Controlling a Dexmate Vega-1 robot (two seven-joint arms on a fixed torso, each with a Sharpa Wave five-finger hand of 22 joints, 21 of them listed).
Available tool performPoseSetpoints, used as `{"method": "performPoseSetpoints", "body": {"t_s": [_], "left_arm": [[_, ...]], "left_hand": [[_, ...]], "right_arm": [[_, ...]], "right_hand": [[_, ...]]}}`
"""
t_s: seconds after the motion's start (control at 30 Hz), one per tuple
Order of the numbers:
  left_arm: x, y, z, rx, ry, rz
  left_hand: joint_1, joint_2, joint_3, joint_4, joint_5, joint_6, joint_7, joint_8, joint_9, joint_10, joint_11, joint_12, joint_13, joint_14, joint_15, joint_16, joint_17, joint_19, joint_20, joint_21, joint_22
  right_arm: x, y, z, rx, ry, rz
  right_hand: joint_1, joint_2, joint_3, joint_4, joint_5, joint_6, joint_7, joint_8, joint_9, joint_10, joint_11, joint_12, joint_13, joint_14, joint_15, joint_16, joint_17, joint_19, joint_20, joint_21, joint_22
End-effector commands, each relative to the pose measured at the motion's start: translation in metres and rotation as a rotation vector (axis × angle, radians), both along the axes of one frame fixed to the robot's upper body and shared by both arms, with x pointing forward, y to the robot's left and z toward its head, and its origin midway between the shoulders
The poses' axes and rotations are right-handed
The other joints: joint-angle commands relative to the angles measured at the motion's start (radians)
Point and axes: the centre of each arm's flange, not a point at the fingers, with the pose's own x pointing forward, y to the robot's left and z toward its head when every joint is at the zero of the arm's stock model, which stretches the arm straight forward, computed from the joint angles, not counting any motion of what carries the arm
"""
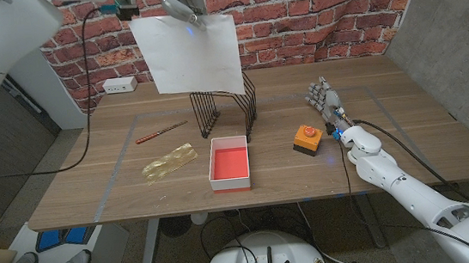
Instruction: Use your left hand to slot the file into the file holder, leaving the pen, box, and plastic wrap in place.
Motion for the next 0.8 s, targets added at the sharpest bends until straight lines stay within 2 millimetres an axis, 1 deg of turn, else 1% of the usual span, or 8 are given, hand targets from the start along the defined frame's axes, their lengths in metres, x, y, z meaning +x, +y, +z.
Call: {"method": "performPoseSetpoints", "body": {"t_s": [0.03, 0.17, 0.2, 0.3, 0.57, 0.67, 0.8], "left_arm": [[-0.007, -0.005, 0.011, 0.021, -0.02, -0.005], [-0.007, -0.005, 0.014, 0.033, -0.037, -0.011], [-0.007, -0.006, 0.014, 0.035, -0.04, -0.011], [-0.004, -0.006, 0.015, 0.038, -0.043, -0.02], [0.001, -0.006, 0.017, 0.051, -0.058, -0.026], [0.004, -0.007, 0.018, 0.052, -0.05, -0.026], [0.005, -0.007, 0.019, 0.051, -0.059, -0.033]], "left_hand": [[-0.002, 0.005, -0.002, 0.0, -0.001, 0.002, -0.002, 0.007, 0.005, 0.006, 0.003, 0.001, 0.002, -0.006, -0.059, 0.005, 0.005, -0.004, -0.066, 0.006, 0.002], [-0.002, 0.005, -0.002, 0.001, -0.001, 0.002, 0.0, 0.007, 0.005, 0.003, 0.0, 0.0, 0.002, -0.006, -0.059, 0.005, 0.005, -0.004, -0.065, 0.006, 0.002], [-0.002, 0.005, -0.003, 0.0, -0.001, 0.002, 0.0, 0.007, 0.005, 0.01, 0.008, 0.003, 0.003, -0.006, -0.058, 0.006, 0.005, -0.004, -0.065, 0.007, 0.002], [-0.002, 0.006, -0.002, 0.001, -0.001, 0.002, -0.002, 0.007, 0.005, 0.006, 0.001, 0.001, 0.003, -0.006, -0.058, 0.005, 0.005, -0.004, -0.065, 0.007, 0.002], [-0.003, 0.006, -0.003, 0.001, -0.001, 0.003, -0.002, 0.007, 0.005, 0.006, 0.001, 0.001, 0.003, -0.007, -0.058, 0.005, 0.005, -0.006, -0.065, 0.007, 0.003], [-0.002, 0.005, -0.003, 0.0, -0.001, 0.003, -0.004, 0.007, 0.005, 0.007, -0.004, 0.001, 0.003, -0.007, -0.059, 0.005, 0.005, -0.006, -0.066, 0.007, 0.002], [-0.003, 0.005, -0.003, 0.001, -0.002, 0.003, -0.004, 0.007, 0.005, 0.006, -0.004, 0.001, 0.003, -0.008, -0.058, 0.005, 0.005, -0.007, -0.066, 0.007, 0.002]], "right_arm": [[0.0, -0.002, -0.001, 0.006, 0.002, -0.001], [0.0, -0.003, -0.001, 0.007, 0.003, -0.002], [0.0, -0.003, -0.002, 0.007, 0.003, -0.002], [-0.001, -0.004, -0.002, 0.008, 0.004, -0.003], [-0.001, -0.005, -0.003, 0.008, 0.008, -0.003], [0.0, -0.005, -0.003, 0.006, 0.008, -0.004], [-0.001, -0.006, -0.002, 0.006, 0.009, -0.004]], "right_hand": [[-0.013, 0.038, 0.007, -0.003, -0.002, 0.005, 0.001, -0.001, 0.002, 0.002, 0.003, 0.002, -0.001, 0.002, -0.003, 0.005, 0.002, -0.002, -0.004, 0.004, 0.002], [-0.012, 0.038, 0.007, -0.004, -0.002, 0.005, 0.0, -0.001, 0.002, 0.003, 0.002, 0.002, -0.001, 0.002, -0.004, 0.005, 0.002, -0.002, -0.003, 0.004, 0.002], [-0.012, 0.038, 0.007, -0.004, -0.002, 0.005, 0.001, -0.001, 0.002, 0.003, 0.002, 0.002, -0.001, 0.003, -0.003, 0.006, 0.002, -0.002, -0.003, 0.004, 0.002], [-0.013, 0.038, 0.007, -0.004, -0.002, 0.005, 0.001, -0.001, 0.002, 0.003, 0.004, 0.002, -0.001, 0.003, -0.004, 0.006, 0.002, -0.002, -0.003, 0.004, 0.002], [-0.012, 0.039, 0.008, -0.004, -0.002, 0.005, 0.0, -0.001, 0.002, 0.002, 0.004, 0.002, 0.0, 0.003, 0.0, 0.006, 0.001, -0.001, -0.003, 0.004, 0.002], [-0.013, 0.038, 0.008, -0.004, -0.002, 0.004, 0.0, -0.001, 0.002, 0.002, 0.003, 0.002, 0.0, 0.002, -0.002, 0.005, 0.002, -0.001, -0.002, 0.004, 0.002], [-0.012, 0.039, 0.008, -0.004, -0.002, 0.004, 0.0, -0.001, 0.002, 0.003, 0.003, 0.002, 0.0, 0.003, 0.0, 0.006, 0.002, -0.001, -0.003, 0.004, 0.002]]}}
